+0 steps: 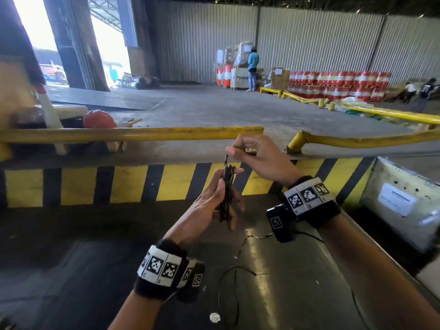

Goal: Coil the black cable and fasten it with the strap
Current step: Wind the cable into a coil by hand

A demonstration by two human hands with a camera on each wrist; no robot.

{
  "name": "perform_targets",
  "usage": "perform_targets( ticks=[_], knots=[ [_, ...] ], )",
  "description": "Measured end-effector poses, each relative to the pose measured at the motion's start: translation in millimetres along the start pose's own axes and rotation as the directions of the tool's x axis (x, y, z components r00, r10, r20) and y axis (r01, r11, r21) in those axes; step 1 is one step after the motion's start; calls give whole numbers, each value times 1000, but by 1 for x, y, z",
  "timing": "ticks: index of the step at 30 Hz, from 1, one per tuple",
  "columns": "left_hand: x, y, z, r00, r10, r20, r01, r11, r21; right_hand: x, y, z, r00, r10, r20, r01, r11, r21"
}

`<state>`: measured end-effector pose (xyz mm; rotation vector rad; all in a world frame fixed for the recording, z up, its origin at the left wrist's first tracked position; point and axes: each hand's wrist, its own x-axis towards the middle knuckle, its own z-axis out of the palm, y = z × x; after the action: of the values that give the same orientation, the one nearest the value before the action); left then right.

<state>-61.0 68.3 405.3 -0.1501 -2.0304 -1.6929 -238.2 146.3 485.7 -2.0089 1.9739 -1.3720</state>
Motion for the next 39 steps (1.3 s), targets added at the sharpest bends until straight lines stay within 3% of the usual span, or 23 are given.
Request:
perform_targets(
  ticks=[4,9,11,15,17,20,26,31,34,36,39],
  knots=[
    [1,13,0,997,69,-20,-71,990,-121,-25,27,48,995,100,27,-104,950,293],
    [19,15,-28,984,104,-142,-110,993,-36,-85,36,117,957,234,169,-289,780,556],
    [26,13,-41,970,110,-216,-112,994,4,-106,29,133,953,205,223,-297,782,549],
    [36,-6,-69,954,87,-286,-39,984,171,-122,-1,120,949,90,302,-208,899,386],
    [33,-18,-79,967,36,-253,25,971,236,-112,-21,91,975,23,221,-78,967,242],
    [20,-29,-75,985,-54,-165,98,957,273,-84,-45,36,995,-95,38,91,992,91],
    [-7,-29,-29,994,-94,46,90,993,80,-18,-27,-15,992,-13,-126,17,999,30],
    [-18,-10,-6,999,12,36,-8,995,-101,-10,33,33,987,119,-105,-111,991,74],
    [-14,1,-5,997,75,11,-71,973,-218,-47,54,83,988,125,-95,-93,953,289],
    [-6,4,-13,993,103,-55,-112,968,-223,-76,51,117,977,203,-59,-148,857,494],
    [11,1,-33,977,114,-178,-137,983,-126,-115,36,157,977,212,9,-188,846,500]
  ],
)
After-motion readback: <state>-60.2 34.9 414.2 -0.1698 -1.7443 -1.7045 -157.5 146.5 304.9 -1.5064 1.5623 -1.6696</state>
